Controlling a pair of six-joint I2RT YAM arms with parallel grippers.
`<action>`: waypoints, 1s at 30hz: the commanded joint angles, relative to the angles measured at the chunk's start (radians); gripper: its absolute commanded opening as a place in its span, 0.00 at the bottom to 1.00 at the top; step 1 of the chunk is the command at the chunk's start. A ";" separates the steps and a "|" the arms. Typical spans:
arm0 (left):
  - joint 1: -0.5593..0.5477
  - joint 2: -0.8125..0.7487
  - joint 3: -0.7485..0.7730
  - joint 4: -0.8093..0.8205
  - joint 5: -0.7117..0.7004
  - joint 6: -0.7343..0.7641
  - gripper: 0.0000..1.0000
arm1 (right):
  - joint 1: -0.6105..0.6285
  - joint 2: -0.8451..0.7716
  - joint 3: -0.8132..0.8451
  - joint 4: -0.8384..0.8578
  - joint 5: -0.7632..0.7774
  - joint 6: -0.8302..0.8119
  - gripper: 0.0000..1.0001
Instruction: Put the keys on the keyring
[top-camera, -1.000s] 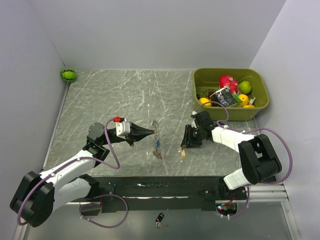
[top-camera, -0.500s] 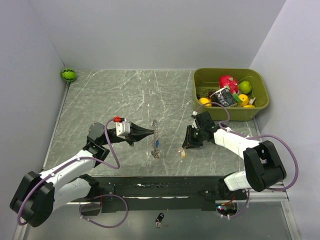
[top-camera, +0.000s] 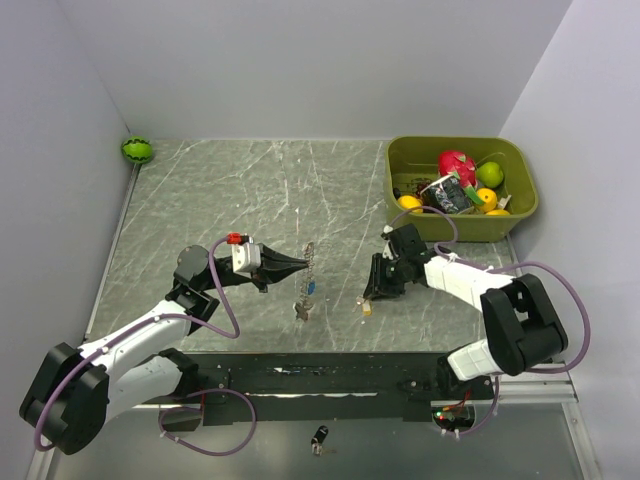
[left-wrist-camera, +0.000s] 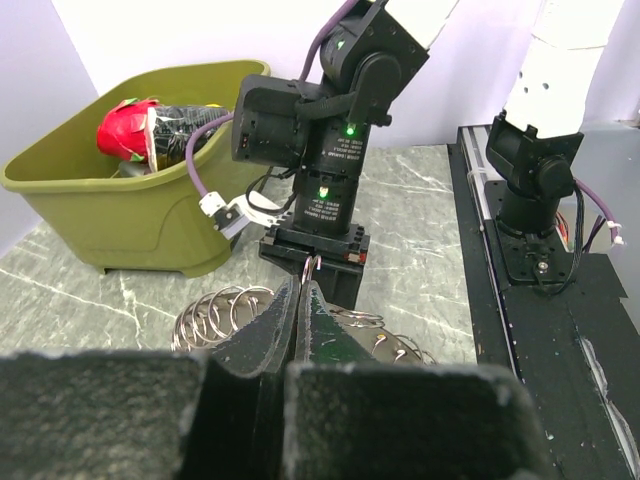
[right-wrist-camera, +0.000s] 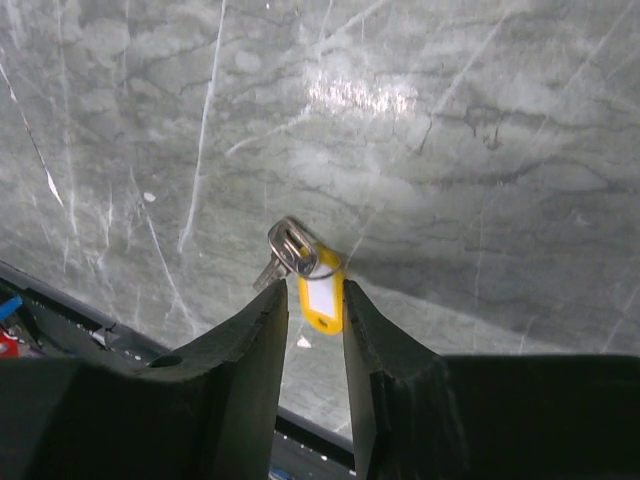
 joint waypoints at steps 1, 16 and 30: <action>-0.002 -0.024 0.032 0.047 0.012 0.019 0.01 | 0.008 0.036 0.002 0.034 -0.025 0.012 0.37; -0.004 -0.062 0.042 -0.037 -0.005 0.053 0.01 | 0.049 0.164 0.135 0.080 -0.066 -0.005 0.32; -0.004 -0.073 0.044 -0.052 -0.013 0.085 0.01 | 0.091 0.072 0.207 -0.009 0.030 -0.096 0.29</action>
